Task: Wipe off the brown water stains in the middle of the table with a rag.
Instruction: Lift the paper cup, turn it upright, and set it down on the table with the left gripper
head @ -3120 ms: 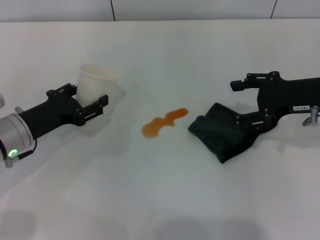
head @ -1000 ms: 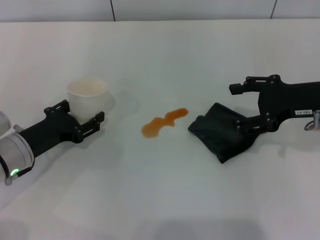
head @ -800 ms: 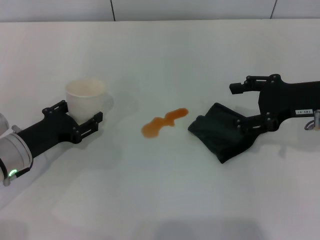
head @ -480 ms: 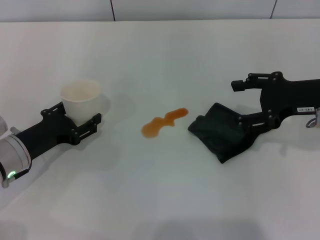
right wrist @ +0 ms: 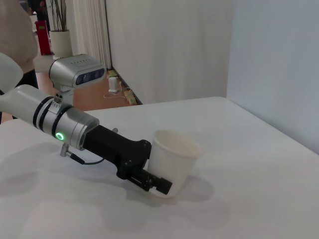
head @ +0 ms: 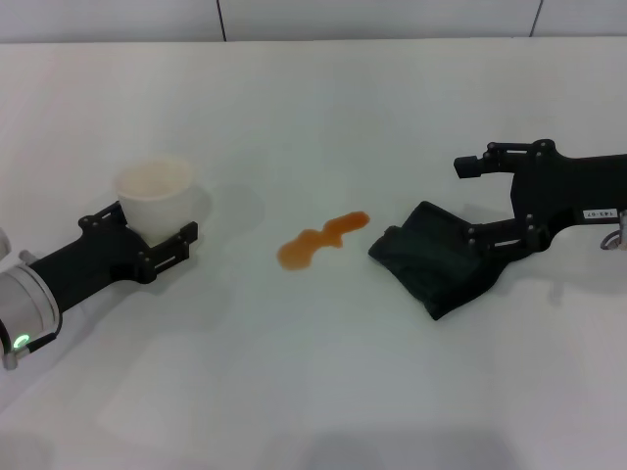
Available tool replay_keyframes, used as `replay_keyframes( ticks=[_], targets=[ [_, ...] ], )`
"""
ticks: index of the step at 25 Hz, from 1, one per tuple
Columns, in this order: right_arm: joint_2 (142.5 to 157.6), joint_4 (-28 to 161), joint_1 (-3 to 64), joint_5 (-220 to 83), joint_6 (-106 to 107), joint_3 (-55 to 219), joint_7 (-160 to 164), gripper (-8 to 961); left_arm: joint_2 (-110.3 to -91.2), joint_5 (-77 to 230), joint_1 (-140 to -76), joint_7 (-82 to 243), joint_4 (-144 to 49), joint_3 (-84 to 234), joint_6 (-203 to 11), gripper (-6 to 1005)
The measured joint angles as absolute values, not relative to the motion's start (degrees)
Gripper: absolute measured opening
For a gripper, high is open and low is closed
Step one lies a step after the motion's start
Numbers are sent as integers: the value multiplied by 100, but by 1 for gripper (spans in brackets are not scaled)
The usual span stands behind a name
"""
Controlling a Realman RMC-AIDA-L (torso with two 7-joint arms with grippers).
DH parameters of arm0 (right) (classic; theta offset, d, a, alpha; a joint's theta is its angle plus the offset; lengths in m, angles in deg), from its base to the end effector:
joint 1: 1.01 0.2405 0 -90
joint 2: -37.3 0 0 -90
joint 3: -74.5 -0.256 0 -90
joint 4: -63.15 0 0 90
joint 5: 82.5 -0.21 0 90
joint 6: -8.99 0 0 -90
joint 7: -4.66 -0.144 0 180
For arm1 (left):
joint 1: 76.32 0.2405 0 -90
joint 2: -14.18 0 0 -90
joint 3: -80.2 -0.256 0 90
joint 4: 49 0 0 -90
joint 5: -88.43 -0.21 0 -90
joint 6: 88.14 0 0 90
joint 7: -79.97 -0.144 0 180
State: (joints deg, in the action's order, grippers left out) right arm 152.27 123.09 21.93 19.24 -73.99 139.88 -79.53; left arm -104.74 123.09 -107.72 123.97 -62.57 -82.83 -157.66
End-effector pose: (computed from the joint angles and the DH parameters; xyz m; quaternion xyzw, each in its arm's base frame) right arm 0.2226 0.3376 0.0273 -0.9714 0.0760 0.1687 0.1490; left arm -0.3453 0.3127 -0.0378 -0.8766 -0.2620 -0.2048 0.3478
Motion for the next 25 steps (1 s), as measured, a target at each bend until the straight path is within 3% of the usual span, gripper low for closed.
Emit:
replay_keyframes(
  ticks=[9, 25],
  targets=[
    [15225, 12309, 2202, 1924, -7398, 13988, -7945, 840, -10464, 12243, -10791, 12518, -6353, -8283, -15807, 890],
    [15225, 12319, 2210, 1918, -7403, 13922, -7945, 840, -10470, 11967, -10737, 13465, -7229, -8283, -16888, 890]
  ],
)
